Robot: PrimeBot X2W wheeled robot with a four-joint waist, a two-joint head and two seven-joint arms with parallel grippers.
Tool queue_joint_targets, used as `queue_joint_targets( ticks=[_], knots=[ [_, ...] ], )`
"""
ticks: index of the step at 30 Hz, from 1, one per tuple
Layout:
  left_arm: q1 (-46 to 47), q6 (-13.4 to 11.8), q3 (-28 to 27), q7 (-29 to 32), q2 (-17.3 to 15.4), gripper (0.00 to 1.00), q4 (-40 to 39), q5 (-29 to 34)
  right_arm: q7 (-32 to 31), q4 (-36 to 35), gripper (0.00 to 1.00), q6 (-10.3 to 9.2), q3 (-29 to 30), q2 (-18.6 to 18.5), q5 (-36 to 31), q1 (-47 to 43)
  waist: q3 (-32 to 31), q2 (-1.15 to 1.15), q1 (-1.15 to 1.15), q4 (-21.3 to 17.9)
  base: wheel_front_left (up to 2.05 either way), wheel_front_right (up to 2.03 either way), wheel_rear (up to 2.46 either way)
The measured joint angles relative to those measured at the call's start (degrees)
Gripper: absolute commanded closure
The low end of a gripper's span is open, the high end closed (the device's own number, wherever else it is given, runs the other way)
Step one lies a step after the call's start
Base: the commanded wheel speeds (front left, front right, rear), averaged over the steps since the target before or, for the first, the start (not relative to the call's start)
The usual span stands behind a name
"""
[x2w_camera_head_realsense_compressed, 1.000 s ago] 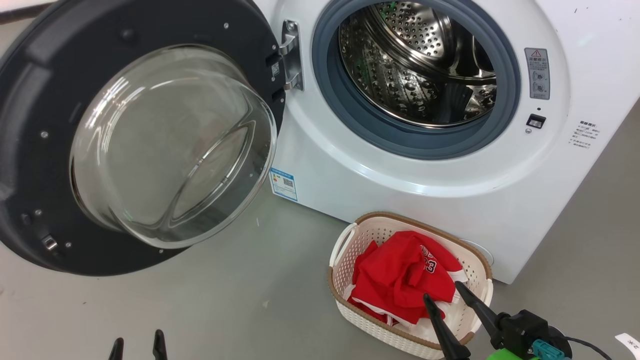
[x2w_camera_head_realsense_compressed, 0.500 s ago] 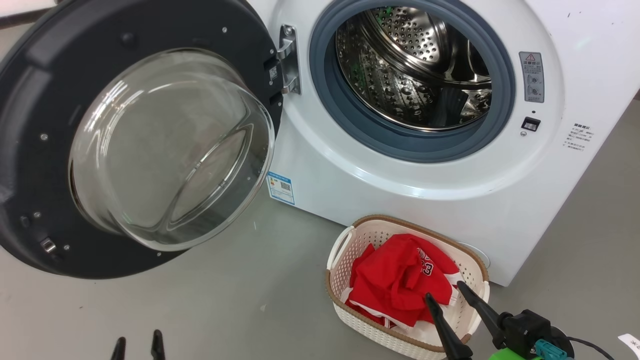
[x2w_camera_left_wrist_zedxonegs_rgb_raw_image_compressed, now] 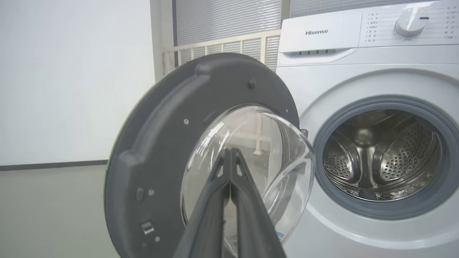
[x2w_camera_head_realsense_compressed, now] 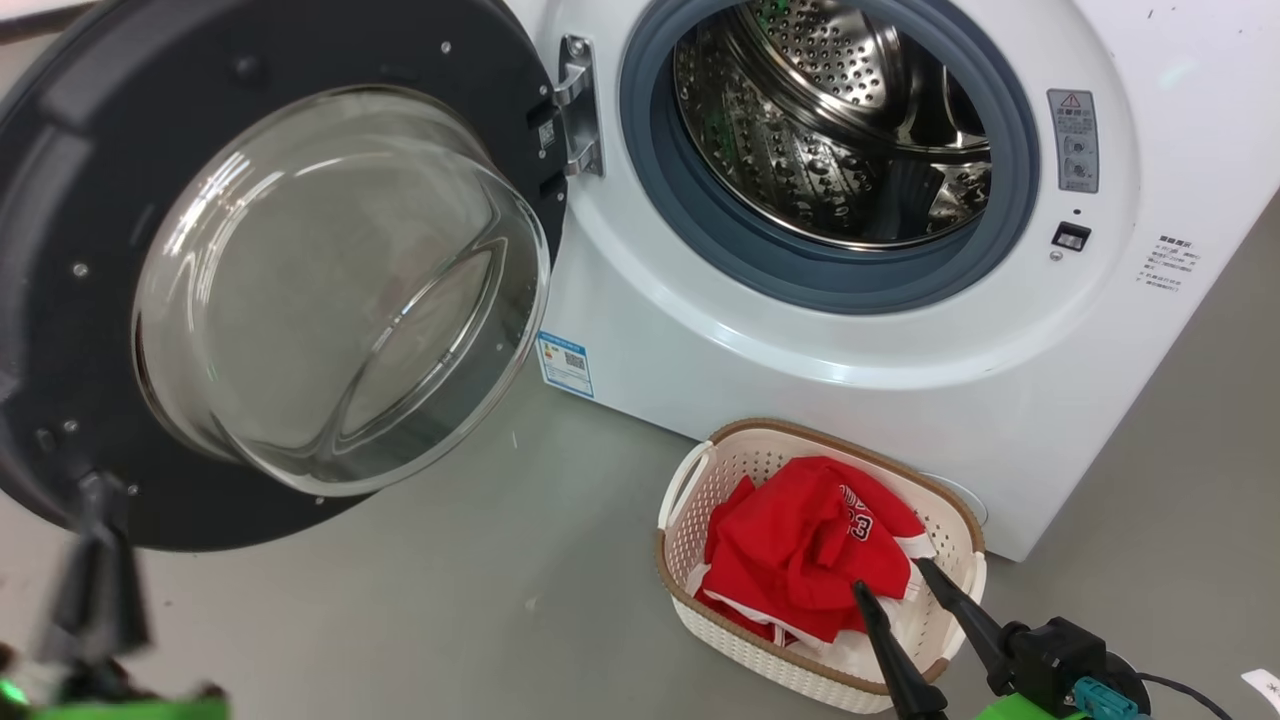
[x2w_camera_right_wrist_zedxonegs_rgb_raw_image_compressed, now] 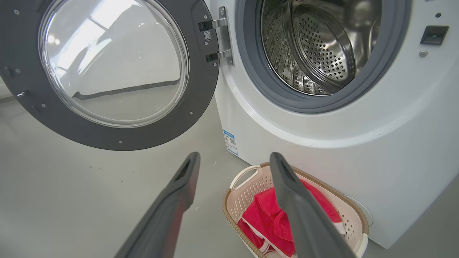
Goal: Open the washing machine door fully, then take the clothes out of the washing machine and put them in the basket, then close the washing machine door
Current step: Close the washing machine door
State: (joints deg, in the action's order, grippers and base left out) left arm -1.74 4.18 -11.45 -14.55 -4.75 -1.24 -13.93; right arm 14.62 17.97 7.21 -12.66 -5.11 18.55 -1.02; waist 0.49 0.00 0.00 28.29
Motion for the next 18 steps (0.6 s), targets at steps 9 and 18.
queue_joint_targets(
  ticks=[9,18],
  knots=[
    [17.5,2.5,-7.0,-0.2,-11.8,1.00,1.4,-3.5,0.0,-0.2,0.00,0.00,0.0,0.2,-0.4,0.0,1.8,0.00,0.00,0.2,0.00,0.00,0.00],
    [35.3,3.0,-5.9,5.7,-21.7,1.00,21.5,-21.6,0.0,-0.6,0.00,0.00,0.8,0.2,-0.6,0.0,3.5,0.00,0.00,0.3,0.00,0.00,0.00]
  ],
)
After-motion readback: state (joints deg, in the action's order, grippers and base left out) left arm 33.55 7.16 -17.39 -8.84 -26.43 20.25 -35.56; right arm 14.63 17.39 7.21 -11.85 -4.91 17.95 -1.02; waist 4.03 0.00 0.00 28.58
